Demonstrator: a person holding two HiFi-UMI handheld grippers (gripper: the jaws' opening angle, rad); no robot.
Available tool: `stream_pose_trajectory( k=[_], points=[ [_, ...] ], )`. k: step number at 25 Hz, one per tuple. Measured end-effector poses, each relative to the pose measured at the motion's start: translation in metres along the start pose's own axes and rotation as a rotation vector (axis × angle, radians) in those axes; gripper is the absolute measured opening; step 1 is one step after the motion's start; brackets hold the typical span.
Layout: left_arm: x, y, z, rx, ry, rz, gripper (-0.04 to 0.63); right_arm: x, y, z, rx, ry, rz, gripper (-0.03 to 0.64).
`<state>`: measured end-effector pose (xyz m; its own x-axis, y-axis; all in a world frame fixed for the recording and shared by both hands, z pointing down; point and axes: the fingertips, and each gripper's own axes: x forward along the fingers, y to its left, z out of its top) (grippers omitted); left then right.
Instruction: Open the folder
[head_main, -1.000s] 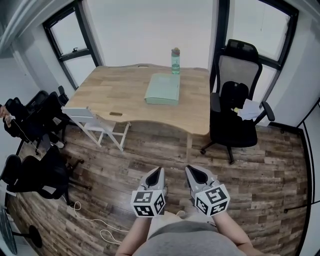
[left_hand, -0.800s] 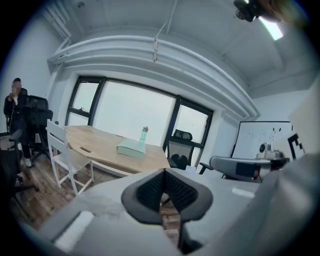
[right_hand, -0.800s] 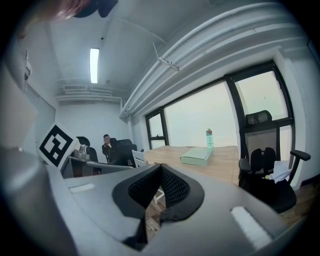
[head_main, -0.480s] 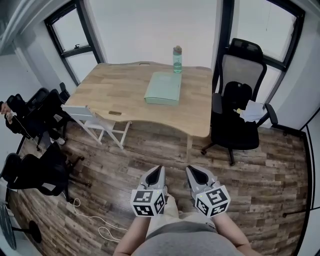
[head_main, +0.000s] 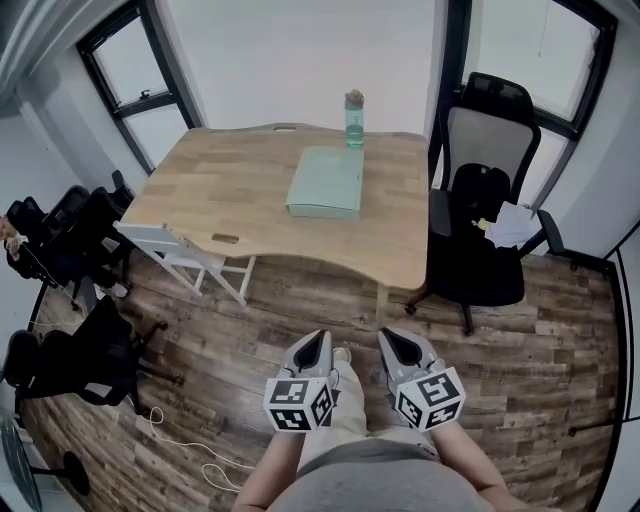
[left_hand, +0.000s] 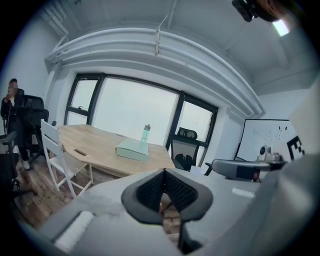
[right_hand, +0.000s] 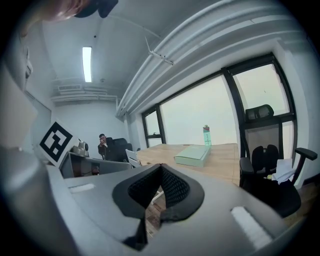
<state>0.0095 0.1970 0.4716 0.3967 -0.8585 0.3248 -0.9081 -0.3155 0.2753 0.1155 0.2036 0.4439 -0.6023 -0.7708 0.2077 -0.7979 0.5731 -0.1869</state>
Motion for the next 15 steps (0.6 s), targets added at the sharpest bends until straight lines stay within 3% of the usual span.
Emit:
stream_pose_trajectory(
  k=[15],
  points=[
    [0.143,0.083,0.079,0.031,0.011,-0.064,0.005,0.155,-0.077,0.061,-0.025,-0.023,-0.051,0.000]
  ],
)
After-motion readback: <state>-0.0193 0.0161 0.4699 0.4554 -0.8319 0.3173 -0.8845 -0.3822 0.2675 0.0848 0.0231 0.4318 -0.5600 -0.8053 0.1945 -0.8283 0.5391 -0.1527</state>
